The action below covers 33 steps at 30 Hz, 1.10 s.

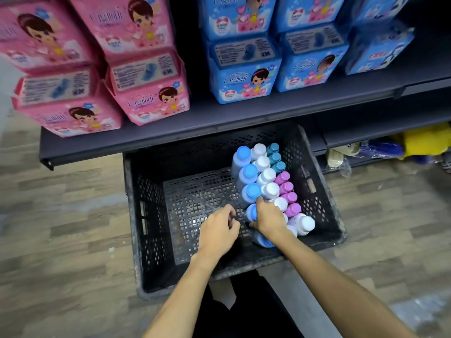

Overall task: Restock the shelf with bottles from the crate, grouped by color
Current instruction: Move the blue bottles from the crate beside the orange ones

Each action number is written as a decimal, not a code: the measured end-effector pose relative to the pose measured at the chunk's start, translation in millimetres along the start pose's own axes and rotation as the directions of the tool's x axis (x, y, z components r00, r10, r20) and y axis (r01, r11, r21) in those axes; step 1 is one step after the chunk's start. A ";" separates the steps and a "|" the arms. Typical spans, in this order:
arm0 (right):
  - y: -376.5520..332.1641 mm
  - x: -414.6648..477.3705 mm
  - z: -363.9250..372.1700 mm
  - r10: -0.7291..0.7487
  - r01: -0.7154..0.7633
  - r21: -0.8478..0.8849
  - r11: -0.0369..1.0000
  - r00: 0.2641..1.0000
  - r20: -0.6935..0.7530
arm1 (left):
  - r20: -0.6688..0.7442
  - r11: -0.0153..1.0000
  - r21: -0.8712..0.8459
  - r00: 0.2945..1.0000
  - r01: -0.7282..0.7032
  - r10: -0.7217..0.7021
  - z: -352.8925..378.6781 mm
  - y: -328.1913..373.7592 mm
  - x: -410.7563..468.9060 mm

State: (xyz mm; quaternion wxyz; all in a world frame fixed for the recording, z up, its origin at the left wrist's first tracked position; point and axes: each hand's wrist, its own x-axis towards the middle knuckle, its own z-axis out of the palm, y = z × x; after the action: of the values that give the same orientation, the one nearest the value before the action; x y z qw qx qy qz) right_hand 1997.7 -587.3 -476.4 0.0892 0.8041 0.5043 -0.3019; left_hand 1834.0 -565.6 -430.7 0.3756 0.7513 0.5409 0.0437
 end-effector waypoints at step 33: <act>-92.9 -47.7 -166.8 -0.282 0.445 0.221 0.868 0.808 -0.516 | -0.396 0.995 -0.062 0.917 -0.073 0.042 -118.6 -0.4 16.8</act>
State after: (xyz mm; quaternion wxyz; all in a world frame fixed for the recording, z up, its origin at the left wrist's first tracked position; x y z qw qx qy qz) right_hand 1968.6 -504.5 -300.2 -0.2320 0.7424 0.5988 -0.1909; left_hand 1784.6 -490.0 -352.0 0.2859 0.7279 0.5810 0.2254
